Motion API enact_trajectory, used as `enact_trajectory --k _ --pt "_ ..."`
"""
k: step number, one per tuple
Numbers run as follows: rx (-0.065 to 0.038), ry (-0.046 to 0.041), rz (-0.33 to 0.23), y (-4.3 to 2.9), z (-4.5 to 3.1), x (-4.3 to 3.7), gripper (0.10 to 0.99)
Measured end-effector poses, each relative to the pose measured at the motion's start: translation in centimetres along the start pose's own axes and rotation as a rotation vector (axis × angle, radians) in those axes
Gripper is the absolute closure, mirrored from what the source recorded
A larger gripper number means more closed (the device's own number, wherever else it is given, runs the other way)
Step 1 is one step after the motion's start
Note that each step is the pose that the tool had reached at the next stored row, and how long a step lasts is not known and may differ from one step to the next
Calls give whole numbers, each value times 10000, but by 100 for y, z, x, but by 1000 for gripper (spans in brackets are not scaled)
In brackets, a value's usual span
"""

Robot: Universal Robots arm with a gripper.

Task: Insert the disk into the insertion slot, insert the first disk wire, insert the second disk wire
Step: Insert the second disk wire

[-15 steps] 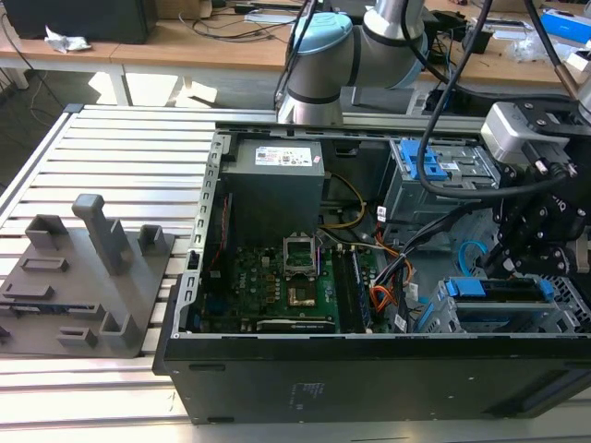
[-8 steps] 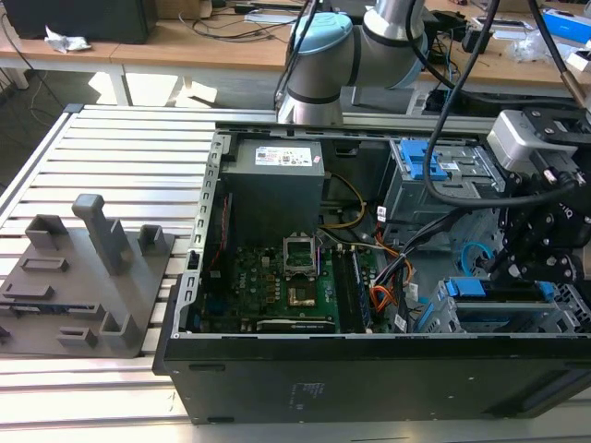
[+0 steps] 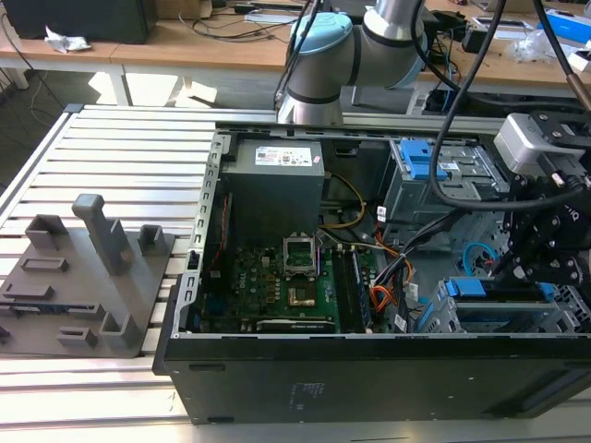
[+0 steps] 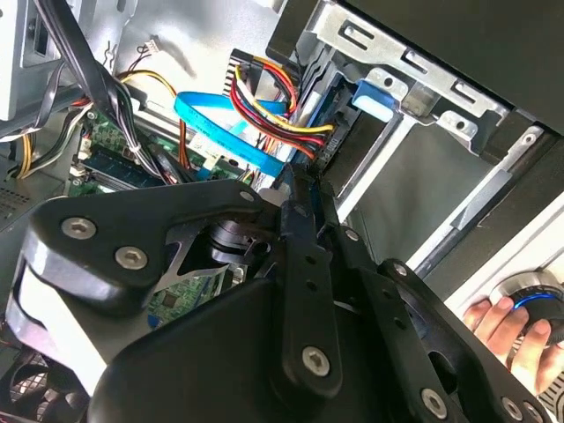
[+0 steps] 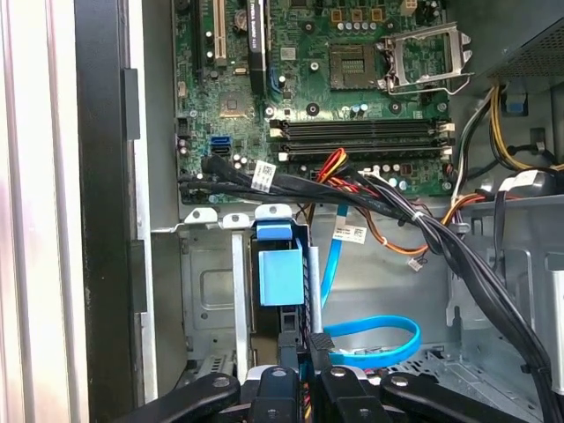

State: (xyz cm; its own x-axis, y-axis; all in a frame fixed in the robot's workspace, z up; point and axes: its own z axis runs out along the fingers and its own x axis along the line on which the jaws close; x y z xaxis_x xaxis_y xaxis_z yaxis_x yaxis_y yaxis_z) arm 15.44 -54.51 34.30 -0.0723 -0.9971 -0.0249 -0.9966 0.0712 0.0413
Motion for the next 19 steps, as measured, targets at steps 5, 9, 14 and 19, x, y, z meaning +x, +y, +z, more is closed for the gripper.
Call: enact_trajectory --k 5,9,14,19 --pt "0 -5 -1 -6 20 17 922" --pt "0 -10 0 -5 43 24 922" --pt "0 -16 -1 -4 54 25 914" --pt "0 -14 -1 2 -78 21 847"
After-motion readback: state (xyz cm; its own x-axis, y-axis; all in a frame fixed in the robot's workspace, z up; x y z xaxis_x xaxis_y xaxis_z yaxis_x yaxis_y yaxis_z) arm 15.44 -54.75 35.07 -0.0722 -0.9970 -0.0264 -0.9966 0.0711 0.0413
